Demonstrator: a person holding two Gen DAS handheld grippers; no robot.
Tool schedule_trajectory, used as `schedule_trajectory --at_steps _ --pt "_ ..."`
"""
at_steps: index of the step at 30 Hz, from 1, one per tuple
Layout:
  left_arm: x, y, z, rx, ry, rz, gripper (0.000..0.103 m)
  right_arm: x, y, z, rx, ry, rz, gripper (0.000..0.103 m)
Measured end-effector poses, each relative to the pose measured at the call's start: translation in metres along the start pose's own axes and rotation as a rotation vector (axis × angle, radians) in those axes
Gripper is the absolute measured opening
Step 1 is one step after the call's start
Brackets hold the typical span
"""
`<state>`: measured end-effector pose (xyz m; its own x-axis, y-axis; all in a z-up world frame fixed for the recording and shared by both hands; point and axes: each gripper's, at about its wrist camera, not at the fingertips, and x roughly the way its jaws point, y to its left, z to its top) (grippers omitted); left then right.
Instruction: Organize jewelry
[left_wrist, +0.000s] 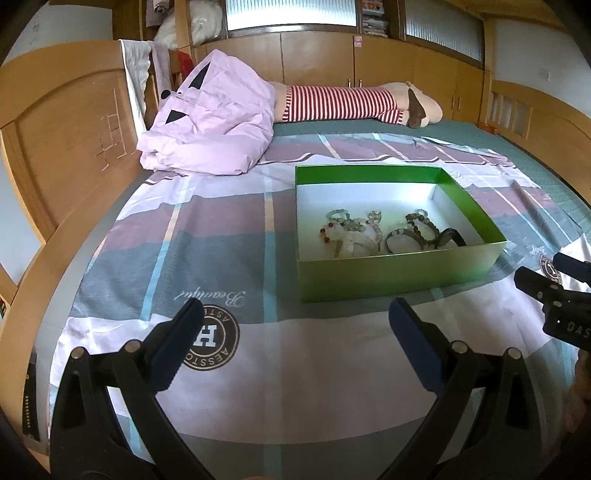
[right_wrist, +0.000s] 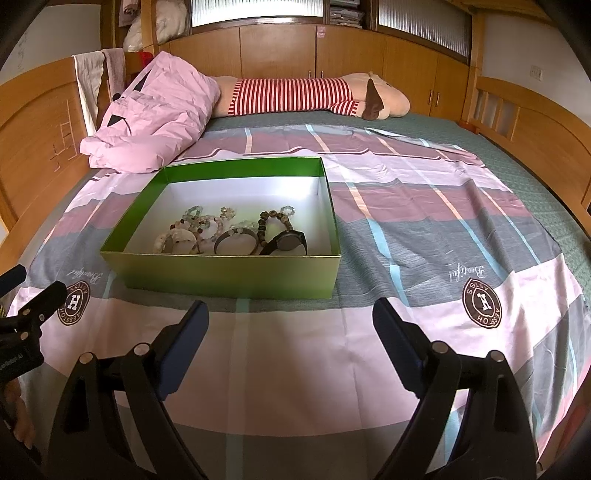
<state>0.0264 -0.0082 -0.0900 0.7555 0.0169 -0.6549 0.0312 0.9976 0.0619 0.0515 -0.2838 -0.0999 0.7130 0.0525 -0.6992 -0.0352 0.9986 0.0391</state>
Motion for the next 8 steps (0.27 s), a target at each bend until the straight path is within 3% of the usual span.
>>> schedule_trajectory --at_steps 8 --pt "0.0036 0.0047 0.0003 -0.02 0.014 -0.002 0.101 0.0006 0.0018 -0.0014 -0.009 0.004 0.002 0.09"
